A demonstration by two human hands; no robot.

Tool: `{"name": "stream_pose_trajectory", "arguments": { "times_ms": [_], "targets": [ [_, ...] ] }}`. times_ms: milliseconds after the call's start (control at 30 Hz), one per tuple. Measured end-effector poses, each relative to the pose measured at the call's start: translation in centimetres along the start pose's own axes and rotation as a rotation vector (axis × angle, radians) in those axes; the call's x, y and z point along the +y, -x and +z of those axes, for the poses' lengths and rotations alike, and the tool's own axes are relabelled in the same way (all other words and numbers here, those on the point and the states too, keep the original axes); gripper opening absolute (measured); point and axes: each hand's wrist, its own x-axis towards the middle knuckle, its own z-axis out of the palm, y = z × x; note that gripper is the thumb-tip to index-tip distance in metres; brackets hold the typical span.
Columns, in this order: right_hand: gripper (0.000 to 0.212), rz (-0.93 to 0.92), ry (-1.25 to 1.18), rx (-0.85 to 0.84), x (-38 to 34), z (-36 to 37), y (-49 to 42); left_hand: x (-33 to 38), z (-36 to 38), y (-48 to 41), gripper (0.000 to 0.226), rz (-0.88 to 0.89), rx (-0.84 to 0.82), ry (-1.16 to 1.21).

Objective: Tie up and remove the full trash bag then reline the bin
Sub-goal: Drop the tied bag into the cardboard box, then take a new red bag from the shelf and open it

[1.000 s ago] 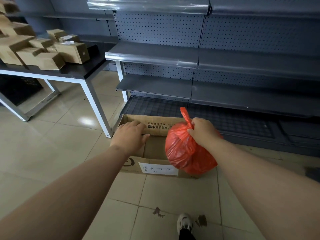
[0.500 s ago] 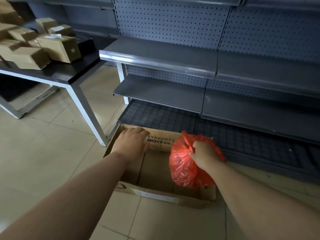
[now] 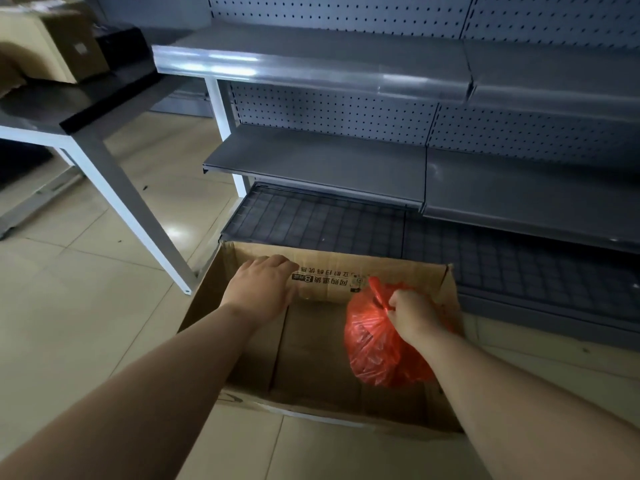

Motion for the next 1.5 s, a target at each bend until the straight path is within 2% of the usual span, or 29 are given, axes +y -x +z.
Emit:
{"name": "stream_pose_trajectory", "arguments": {
  "times_ms": [133,267,500,667,867,1133,1333,1500],
  "targets": [
    [0.027,-0.006,-0.009,0.055,0.0,0.3,-1.3,-0.4,1.4,-1.0,0.045,0.017,0.0,-0.003],
    [0.032,-0.004,-0.001,0.078,-0.9,-2.0,-0.5,-0.3,-0.3,-0.8,0.046,0.036,-0.006,-0.004],
    [0.043,0.0,0.012,0.09,-3.0,-9.4,3.9,0.8,-8.2,0.7,0.044,0.065,0.002,0.016],
    [0.039,0.019,0.003,0.132,-3.9,-14.5,7.9,2.3,-13.8,1.7,0.043,0.123,-0.028,0.008],
    [0.041,0.069,-0.03,0.245,-3.6,-20.3,12.1,5.6,-19.3,1.6,0.041,0.249,0.01,-0.026],
    [0.044,0.245,-0.049,0.407,2.1,-27.1,19.1,15.9,-25.1,1.2,0.044,0.542,0.109,-0.065],
    [0.044,0.456,-0.055,0.524,10.2,-30.7,26.6,27.8,-27.9,3.2,0.045,0.771,0.175,-0.138],
    [0.043,0.626,-0.076,0.579,18.1,-32.5,34.8,38.7,-28.5,7.3,0.048,0.987,0.226,-0.09]
  ]
}}
